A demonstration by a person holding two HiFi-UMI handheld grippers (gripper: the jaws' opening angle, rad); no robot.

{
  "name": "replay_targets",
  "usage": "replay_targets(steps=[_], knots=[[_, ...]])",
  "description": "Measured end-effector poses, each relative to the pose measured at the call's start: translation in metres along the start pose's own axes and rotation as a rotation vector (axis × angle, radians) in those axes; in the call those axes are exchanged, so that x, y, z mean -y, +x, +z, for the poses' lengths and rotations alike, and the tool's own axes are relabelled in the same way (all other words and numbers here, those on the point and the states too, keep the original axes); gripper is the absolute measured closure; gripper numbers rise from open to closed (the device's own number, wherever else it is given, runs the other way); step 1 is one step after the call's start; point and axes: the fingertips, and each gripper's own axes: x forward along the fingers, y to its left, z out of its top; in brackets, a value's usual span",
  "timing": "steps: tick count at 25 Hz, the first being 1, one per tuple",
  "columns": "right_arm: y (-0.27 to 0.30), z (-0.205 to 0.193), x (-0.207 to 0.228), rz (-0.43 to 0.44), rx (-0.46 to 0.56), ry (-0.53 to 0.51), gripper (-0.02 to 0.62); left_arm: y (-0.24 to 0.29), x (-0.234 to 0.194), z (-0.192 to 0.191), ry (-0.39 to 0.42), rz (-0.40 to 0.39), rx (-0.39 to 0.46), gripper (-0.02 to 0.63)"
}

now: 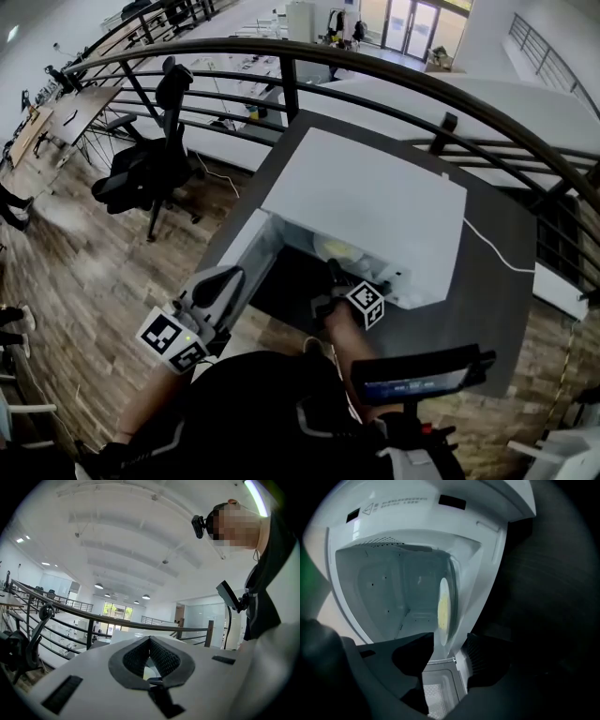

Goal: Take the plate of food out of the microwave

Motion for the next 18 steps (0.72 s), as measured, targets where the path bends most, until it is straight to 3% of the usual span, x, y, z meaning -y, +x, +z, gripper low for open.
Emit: replay_targets(steps=[9,18], knots=[[0.021,0.001,0.014,-0.016,0.014,0.078,0.393,-0.004,-0.009,-0.005,0.001,0.051,-0.007,0.601],[0.026,-0.002,0.017,-0.04,0.037,0.114,0.393,-0.01,-0.011,-0.002,0.02,0.048,0.007,0.601]])
